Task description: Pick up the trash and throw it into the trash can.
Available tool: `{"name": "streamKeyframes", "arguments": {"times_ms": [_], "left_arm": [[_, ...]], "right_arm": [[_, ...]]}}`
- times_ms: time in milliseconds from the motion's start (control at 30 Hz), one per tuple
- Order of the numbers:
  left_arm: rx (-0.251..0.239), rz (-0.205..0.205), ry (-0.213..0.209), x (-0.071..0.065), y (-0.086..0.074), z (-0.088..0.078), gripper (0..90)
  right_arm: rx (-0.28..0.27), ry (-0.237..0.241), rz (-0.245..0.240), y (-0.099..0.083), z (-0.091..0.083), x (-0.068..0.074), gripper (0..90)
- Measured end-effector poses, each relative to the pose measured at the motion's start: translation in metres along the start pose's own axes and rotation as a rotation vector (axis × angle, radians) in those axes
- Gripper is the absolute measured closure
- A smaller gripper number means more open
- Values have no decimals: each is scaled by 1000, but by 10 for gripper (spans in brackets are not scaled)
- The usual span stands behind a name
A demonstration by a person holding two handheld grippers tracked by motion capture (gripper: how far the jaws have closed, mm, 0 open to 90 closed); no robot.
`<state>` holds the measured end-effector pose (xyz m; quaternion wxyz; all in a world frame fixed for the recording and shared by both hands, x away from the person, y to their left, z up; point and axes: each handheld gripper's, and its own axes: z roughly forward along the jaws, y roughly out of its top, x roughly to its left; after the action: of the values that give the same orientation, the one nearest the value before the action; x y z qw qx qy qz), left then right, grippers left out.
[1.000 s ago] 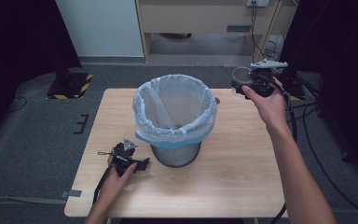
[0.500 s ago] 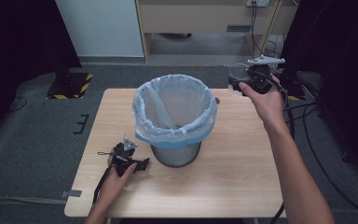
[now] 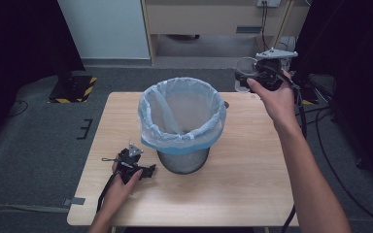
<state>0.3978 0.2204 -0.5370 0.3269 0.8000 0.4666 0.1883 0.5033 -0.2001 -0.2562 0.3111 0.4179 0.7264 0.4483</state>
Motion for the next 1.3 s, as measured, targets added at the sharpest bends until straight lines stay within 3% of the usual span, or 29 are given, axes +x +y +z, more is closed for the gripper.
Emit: {"name": "streamKeyframes", "arguments": {"times_ms": [567, 1300], "left_arm": [[-1, 0, 0, 0, 0, 0, 0], [0, 1, -1, 0, 0, 0, 0]], "right_arm": [[-50, 28, -27, 21, -13, 16, 318], [-97, 117, -66, 42, -12, 58, 318]]}}
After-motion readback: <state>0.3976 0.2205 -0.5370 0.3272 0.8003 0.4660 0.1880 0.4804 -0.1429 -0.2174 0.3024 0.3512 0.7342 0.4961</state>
